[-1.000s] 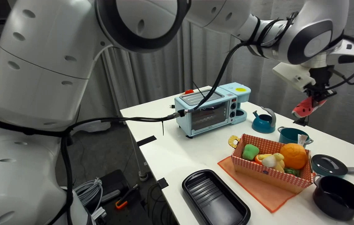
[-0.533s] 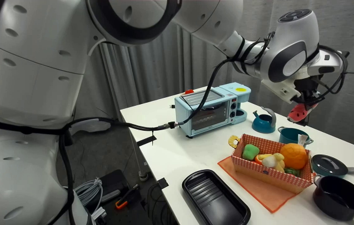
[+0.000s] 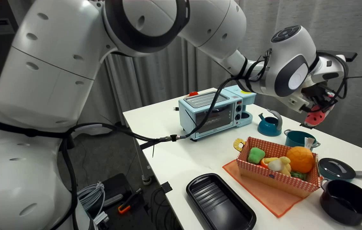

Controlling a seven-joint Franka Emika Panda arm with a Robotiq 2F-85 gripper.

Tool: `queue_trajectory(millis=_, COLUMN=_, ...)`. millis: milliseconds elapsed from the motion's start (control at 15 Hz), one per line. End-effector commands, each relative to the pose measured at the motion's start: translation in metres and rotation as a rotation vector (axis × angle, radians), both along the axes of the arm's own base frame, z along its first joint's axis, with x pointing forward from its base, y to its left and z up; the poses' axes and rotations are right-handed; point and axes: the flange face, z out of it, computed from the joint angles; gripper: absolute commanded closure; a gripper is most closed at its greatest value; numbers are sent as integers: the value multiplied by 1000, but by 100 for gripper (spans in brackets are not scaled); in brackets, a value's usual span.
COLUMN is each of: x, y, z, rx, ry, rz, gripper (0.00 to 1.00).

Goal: Remove the watermelon from the pot and place it in the basket

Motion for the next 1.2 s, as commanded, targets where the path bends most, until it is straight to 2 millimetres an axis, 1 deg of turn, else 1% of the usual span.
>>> queue_trajectory(millis=0, x=13, y=4, z=-5, rx=-31, ry=-52, rz=-29, gripper=97)
queue_trajectory(millis=267, x=21, y=5, z=-10, rx=-51, ry=-67, rz=-41, gripper=97)
queue_trajectory(millis=733, x=25, y=-2, z=-5, rx=-87, ry=-75, rz=-32, gripper=97)
queue_trajectory(millis=867, x=18, y=-4, z=-2, rx=-54, ry=-31, rz=-18, gripper=97)
queue_trajectory(millis=1000, x=7, y=-6, z=7, rx=-13, ry=9, rz=18, gripper=97)
queue_trajectory(millis=1133, x=1, y=-3, z=11, rx=39, ry=62, rz=55, gripper=97)
